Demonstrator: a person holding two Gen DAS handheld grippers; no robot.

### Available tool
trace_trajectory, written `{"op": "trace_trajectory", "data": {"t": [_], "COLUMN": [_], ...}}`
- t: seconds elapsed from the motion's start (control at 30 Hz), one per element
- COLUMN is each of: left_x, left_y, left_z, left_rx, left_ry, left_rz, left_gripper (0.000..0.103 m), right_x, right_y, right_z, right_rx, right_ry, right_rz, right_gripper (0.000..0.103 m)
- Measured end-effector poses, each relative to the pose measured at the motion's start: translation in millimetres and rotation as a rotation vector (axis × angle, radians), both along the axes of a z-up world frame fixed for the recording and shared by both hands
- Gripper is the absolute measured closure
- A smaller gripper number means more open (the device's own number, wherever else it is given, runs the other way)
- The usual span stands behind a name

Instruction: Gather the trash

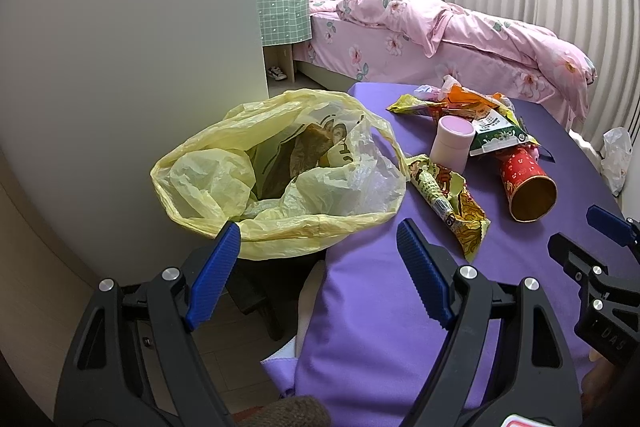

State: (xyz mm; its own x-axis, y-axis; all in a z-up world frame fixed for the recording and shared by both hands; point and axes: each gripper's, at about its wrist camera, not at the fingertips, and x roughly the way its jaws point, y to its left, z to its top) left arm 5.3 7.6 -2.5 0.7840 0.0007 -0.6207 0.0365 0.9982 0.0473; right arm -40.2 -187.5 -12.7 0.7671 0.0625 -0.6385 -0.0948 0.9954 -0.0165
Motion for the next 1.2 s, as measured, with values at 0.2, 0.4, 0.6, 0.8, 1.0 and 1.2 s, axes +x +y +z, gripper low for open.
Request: {"op": "trace_trajectory", "data": {"t": [0.2, 0.4, 0.6, 0.8, 1.0, 1.2], "left_x": [-0.9, -1.4, -1.4, -1.2, -1.5, -2.0], "left_y": [1.5, 0.9, 1.1, 1.2, 1.2, 2.1], "left_z": [0.7, 1.3, 1.0, 0.5, -0.6, -1.3], "left_rx": [-0.004, -0.007, -0.008, -0.008, -0.008, -0.011], "left_ry": [-0.007, -0.006, -0.007, -0.006, -0.009, -0.013], "left_rz": [0.009, 0.012, 0.012, 0.012, 0.015, 0.022], "left_gripper": [0.027, 0.027, 0.027, 0.027, 0.027, 0.027], "right_x": [1.2, 1.9, 2.5, 2.9, 1.9, 1.0], "right_y": [0.8, 1.6, 1.7, 1.7, 1.1, 1.3], "right_z": [0.9, 1.1, 1.2, 2.0, 3.2, 4.0], "right_rx": [-0.003, -0.004, -0.005, -0.005, -0.010, -0.009], "right_ry": [-0.001, 0.004, 0.003, 0.002, -0.001, -0.005], "right_rz": [0.002, 0.002, 0.005, 0.002, 0.008, 0.009], "right_gripper": [0.038, 0.038, 0.038, 0.038, 0.038, 0.038]}}
